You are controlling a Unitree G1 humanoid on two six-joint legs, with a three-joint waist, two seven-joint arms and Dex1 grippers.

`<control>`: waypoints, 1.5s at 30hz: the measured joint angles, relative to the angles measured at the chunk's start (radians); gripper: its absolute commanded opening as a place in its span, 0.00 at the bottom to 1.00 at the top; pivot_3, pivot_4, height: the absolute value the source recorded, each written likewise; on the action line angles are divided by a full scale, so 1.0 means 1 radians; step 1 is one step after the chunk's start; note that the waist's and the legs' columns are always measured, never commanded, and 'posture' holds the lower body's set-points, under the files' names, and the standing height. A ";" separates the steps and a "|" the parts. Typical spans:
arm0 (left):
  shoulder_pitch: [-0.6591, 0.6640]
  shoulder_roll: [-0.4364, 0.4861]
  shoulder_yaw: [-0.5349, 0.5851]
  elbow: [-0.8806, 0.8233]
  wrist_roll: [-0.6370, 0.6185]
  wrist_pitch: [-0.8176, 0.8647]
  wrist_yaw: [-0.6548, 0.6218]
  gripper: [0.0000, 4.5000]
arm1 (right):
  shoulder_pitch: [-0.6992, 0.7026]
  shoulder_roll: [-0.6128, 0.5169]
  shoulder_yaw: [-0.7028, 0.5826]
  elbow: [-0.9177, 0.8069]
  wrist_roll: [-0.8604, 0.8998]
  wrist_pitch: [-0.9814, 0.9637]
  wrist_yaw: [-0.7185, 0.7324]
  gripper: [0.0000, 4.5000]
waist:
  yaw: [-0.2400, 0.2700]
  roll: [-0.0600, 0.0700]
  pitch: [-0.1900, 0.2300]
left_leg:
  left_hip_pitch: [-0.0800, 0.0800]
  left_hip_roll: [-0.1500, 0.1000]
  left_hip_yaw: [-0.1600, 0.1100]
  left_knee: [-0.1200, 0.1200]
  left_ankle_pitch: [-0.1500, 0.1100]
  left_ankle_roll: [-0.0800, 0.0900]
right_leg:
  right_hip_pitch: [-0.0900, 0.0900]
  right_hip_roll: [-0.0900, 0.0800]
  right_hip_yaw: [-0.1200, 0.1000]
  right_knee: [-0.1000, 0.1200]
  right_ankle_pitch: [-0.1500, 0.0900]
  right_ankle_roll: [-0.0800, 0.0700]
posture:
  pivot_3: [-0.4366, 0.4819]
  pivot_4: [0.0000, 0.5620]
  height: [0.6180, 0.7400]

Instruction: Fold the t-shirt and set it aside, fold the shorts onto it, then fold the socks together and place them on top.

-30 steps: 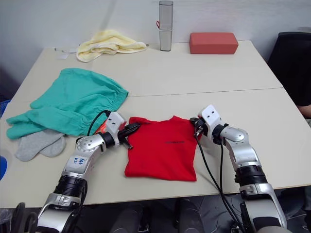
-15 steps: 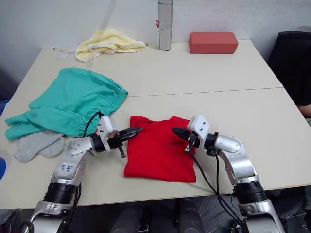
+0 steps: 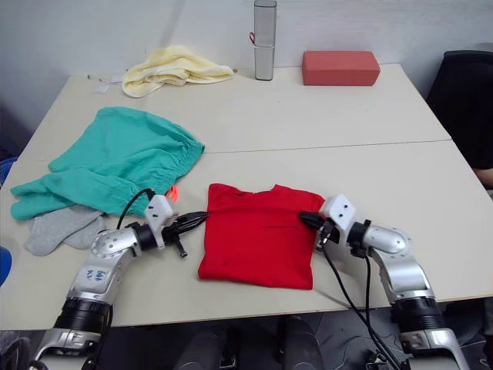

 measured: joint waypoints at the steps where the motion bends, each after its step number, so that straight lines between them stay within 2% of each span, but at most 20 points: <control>1: 0.021 0.008 0.022 -0.028 -0.041 0.003 -0.030 0.00 | 0.019 -0.001 -0.037 -0.012 0.043 0.041 0.002 0.04 | -0.001 0.000 0.000 | 0.000 0.000 0.000 0.000 0.000 0.000 | 0.000 0.000 0.000 0.000 0.000 0.000 | 0.48 0.27 1.00; 2: 0.033 0.017 0.034 -0.048 -0.071 0.007 -0.057 0.00 | 0.035 -0.007 -0.066 -0.026 0.080 0.082 0.005 0.08 | -0.001 0.000 0.000 | 0.000 0.000 0.000 0.000 0.000 0.000 | 0.000 0.000 0.000 0.000 0.000 0.000 | 0.48 0.27 1.00; 3: 0.058 0.041 0.055 -0.094 -0.134 0.017 -0.115 0.09 | 0.059 -0.025 -0.105 -0.073 0.163 0.179 0.019 0.13 | -0.001 0.001 0.001 | 0.000 0.000 0.000 0.000 0.000 0.000 | 0.000 0.000 0.000 -0.001 0.000 0.000 | 0.48 0.27 1.00; 7: 0.112 0.106 0.110 -0.199 -0.251 0.043 -0.227 0.35 | 0.111 -0.121 -0.191 -0.220 0.356 0.473 0.024 0.42 | -0.002 0.002 0.001 | 0.000 0.001 -0.002 0.000 -0.002 0.000 | 0.000 -0.001 0.000 -0.001 -0.001 -0.002 | 0.48 0.27 1.00; 11: 0.187 0.197 0.144 -0.303 -0.322 0.071 -0.333 0.64 | 0.146 -0.286 -0.256 -0.340 0.609 0.995 -0.054 0.75 | -0.002 0.003 0.001 | 0.000 0.002 -0.003 -0.002 -0.004 0.002 | 0.000 -0.001 0.000 -0.002 -0.002 -0.004 | 0.48 0.27 1.00; 14: 0.232 0.220 0.149 -0.352 -0.358 0.068 -0.414 0.85 | 0.078 -0.273 -0.291 -0.331 0.710 1.320 -0.180 0.98 | -0.005 0.003 0.001 | 0.000 0.002 -0.003 -0.002 -0.004 0.002 | -0.001 -0.001 0.000 -0.003 -0.003 -0.005 | 0.48 0.27 1.00; 15: 0.240 0.221 0.147 -0.360 -0.369 0.068 -0.436 0.92 | 0.043 -0.248 -0.312 -0.329 0.727 1.390 -0.216 1.00 | -0.006 0.003 0.001 | 0.000 0.002 -0.002 -0.003 -0.004 0.002 | -0.001 -0.001 0.000 -0.003 -0.003 -0.005 | 0.48 0.27 1.00; 16: 0.244 0.221 0.146 -0.370 -0.376 0.068 -0.452 0.99 | 0.020 -0.232 -0.327 -0.328 0.740 1.441 -0.245 1.00 | -0.005 0.003 0.001 | 0.000 0.002 -0.003 -0.003 -0.005 0.002 | -0.001 -0.001 0.000 -0.003 -0.003 -0.005 | 0.48 0.27 1.00; 19: 0.253 0.225 0.145 -0.397 -0.400 0.085 -0.473 0.99 | -0.024 -0.163 -0.344 -0.321 0.795 1.526 -0.336 1.00 | -0.003 0.002 0.000 | 0.000 0.002 -0.003 -0.005 -0.004 0.002 | -0.001 -0.001 -0.001 -0.004 -0.003 -0.005 | 0.48 0.27 1.00; 25: 0.258 0.230 0.146 -0.433 -0.449 0.150 -0.466 0.99 | -0.075 -0.011 -0.319 -0.326 0.905 1.535 -0.522 1.00 | -0.017 -0.003 -0.002 | 0.002 0.002 -0.002 -0.011 -0.001 -0.001 | -0.001 0.000 -0.001 -0.004 -0.003 -0.005 | 0.48 0.27 1.00; 29: 0.264 0.228 0.146 -0.442 -0.451 0.162 -0.451 0.99 | -0.106 0.093 -0.247 -0.317 1.001 1.533 -0.625 1.00 | -0.032 -0.005 -0.003 | 0.003 0.002 -0.002 -0.015 0.001 -0.003 | -0.002 0.001 -0.001 -0.004 -0.003 -0.005 | 0.48 0.27 1.00; 32: 0.264 0.226 0.147 -0.459 -0.451 0.167 -0.440 0.99 | -0.129 0.126 -0.196 -0.308 1.044 1.533 -0.678 1.00 | -0.032 -0.005 -0.004 | 0.003 0.002 -0.002 -0.015 0.002 -0.005 | -0.002 0.002 -0.001 -0.004 -0.003 -0.006 | 0.48 0.27 1.00; 35: 0.263 0.225 0.150 -0.459 -0.450 0.166 -0.430 1.00 | -0.160 0.184 -0.177 -0.279 1.036 1.533 -0.728 0.87 | -0.034 -0.006 -0.004 | 0.003 0.002 -0.001 -0.015 0.002 -0.005 | -0.002 0.003 -0.001 -0.003 -0.003 -0.006 | 0.48 0.27 1.00; 39: 0.262 0.225 0.154 -0.458 -0.448 0.155 -0.426 1.00 | -0.193 0.248 -0.176 -0.236 0.974 1.528 -0.768 0.54 | -0.032 -0.005 -0.005 | 0.003 0.002 -0.001 -0.015 0.002 -0.005 | -0.003 0.003 0.000 -0.002 -0.003 -0.006 | 0.48 0.27 1.00; 45: 0.267 0.225 0.174 -0.458 -0.448 0.146 -0.424 1.00 | -0.197 0.206 -0.182 -0.218 0.939 1.541 -0.727 0.10 | -0.028 -0.004 -0.005 | 0.001 0.002 -0.001 -0.015 0.003 -0.004 | -0.004 0.002 0.000 -0.002 -0.003 -0.006 | 0.48 0.27 1.00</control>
